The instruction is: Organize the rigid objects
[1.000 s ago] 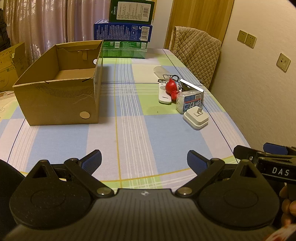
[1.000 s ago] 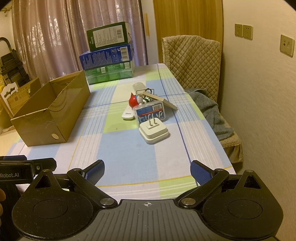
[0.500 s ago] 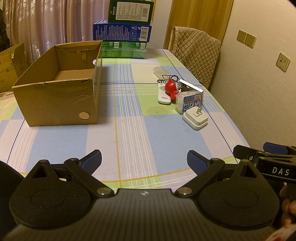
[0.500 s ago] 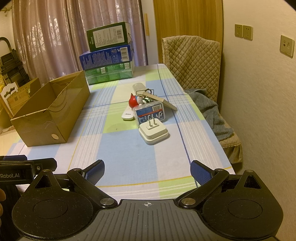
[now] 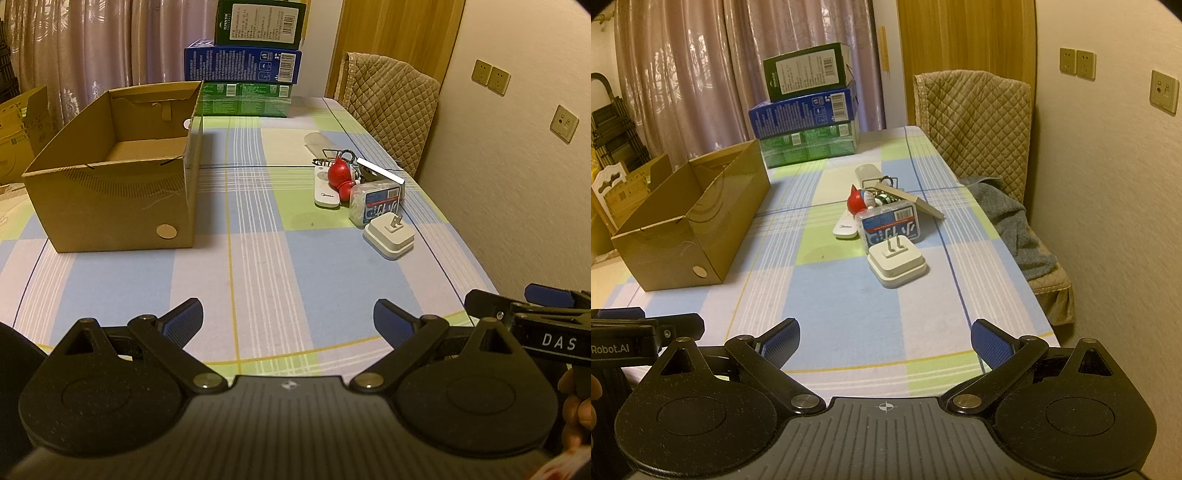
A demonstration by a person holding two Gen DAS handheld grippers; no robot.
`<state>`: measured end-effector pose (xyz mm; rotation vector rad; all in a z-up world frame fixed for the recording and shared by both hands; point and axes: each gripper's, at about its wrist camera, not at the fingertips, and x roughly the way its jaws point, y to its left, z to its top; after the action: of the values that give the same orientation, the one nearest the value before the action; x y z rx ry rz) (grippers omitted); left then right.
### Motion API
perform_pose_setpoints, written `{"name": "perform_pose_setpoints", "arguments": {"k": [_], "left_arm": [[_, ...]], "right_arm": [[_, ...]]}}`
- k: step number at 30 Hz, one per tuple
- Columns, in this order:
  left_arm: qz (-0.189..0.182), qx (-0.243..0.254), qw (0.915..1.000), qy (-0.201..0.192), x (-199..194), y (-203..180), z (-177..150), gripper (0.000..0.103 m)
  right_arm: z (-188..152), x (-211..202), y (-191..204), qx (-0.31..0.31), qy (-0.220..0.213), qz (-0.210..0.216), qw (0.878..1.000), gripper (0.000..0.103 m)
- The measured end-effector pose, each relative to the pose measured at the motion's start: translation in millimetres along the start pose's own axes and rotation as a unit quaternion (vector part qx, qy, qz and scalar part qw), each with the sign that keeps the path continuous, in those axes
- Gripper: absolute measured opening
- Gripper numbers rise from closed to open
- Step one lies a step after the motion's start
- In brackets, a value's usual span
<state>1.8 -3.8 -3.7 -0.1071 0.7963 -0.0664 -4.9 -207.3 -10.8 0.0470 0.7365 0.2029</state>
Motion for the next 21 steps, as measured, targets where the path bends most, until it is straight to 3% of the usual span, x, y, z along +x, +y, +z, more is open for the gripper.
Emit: {"name": "perform_pose_setpoints", "arguments": {"k": [13,21], "left_arm": [[-0.001,0.000,1.0000,0.000,1,-4,2,0.097],[-0.026,-0.006,0.9995,-0.017,2,2,21,0.097]], "right_arm": [[0,0,0,0.001,0.000,0.000,1.000,0.096],[14,-4,-7,0.000,-0.020,0.001,1.000,0.096]]}}
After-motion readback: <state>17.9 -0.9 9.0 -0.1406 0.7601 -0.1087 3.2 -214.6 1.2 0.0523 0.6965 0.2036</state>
